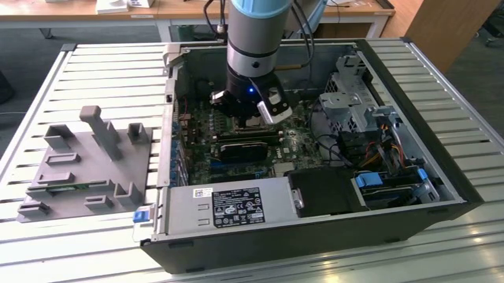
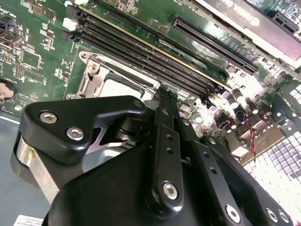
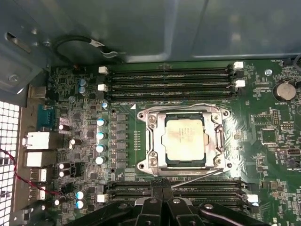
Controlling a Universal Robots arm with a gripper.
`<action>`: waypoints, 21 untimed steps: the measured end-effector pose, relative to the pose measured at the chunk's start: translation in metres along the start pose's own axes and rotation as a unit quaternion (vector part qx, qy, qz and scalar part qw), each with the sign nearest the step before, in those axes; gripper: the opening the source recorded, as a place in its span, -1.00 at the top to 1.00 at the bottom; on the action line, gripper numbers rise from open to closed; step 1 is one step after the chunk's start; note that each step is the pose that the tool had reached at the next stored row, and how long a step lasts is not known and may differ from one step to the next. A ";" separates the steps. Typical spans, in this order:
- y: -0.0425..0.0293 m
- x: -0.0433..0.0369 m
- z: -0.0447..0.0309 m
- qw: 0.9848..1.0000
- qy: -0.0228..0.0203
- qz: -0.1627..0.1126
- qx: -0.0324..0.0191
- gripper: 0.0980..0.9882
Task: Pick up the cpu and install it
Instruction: 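Install the second cpu locking lever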
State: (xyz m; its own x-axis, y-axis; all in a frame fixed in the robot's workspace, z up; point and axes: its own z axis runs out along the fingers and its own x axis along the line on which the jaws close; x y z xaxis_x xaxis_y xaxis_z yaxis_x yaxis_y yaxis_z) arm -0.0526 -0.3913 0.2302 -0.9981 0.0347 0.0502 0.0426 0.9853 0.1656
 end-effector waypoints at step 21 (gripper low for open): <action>-0.0081 0.0021 0.0128 1.000 0.001 0.000 -0.014 0.98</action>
State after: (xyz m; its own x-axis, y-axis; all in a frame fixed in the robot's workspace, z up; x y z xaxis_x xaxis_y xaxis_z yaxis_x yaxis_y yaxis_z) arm -0.0556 -0.3970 0.2163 -0.9981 0.0336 0.0516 0.0430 0.9804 0.1925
